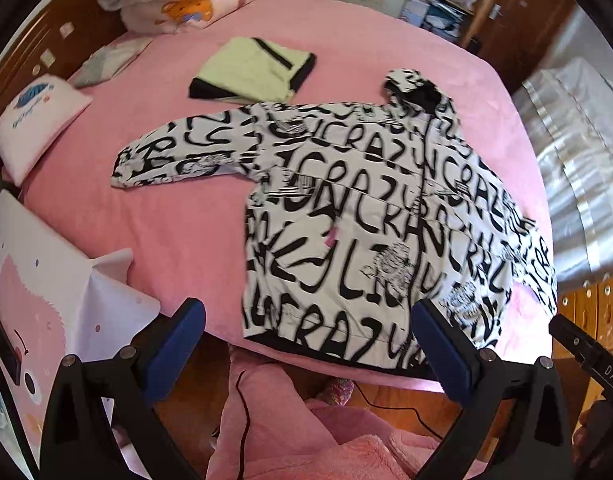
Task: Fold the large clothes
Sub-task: 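Reach the left tool to the jacket sleeve cuff and grasp it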
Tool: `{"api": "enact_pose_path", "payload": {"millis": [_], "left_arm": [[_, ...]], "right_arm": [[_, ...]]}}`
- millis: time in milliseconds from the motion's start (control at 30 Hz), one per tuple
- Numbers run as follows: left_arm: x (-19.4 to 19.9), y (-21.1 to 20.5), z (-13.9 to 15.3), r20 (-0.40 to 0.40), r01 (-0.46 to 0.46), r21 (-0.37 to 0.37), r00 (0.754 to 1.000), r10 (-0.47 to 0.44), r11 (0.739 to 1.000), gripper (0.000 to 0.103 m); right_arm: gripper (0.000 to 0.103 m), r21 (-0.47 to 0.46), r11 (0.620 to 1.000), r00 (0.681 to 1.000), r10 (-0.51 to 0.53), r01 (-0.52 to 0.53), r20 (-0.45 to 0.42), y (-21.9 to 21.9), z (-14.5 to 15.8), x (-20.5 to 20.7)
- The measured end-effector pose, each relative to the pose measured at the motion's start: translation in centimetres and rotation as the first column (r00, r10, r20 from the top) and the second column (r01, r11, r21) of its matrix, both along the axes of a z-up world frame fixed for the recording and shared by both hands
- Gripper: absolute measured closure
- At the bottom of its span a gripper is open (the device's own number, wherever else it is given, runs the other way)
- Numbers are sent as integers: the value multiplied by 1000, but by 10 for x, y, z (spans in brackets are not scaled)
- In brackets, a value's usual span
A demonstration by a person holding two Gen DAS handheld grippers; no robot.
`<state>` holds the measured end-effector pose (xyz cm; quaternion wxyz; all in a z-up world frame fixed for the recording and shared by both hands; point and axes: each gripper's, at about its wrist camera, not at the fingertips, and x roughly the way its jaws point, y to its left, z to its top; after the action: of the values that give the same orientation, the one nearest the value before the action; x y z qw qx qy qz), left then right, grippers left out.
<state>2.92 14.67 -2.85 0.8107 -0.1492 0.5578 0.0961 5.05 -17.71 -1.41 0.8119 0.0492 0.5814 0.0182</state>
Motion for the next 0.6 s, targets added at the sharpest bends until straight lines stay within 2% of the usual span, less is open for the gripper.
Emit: {"api": "enact_pose_path", "payload": {"millis": [133, 267, 467, 600], "left_arm": [[20, 67, -12, -6, -73, -15, 997, 73, 997, 1], [47, 140, -32, -35, -100, -6, 994, 99, 995, 1], [84, 254, -83, -135, -173, -96, 978, 159, 980, 1], [105, 318, -123, -187, -225, -96, 961, 205, 970, 1]], "right_arm": [[3, -31, 999, 1000, 8, -8, 0, 41, -5, 23], [3, -39, 999, 1000, 25, -25, -5, 91, -12, 49], [3, -76, 996, 998, 43, -46, -42, 169, -33, 85], [3, -96, 994, 998, 48, -51, -36, 217, -44, 102]]}}
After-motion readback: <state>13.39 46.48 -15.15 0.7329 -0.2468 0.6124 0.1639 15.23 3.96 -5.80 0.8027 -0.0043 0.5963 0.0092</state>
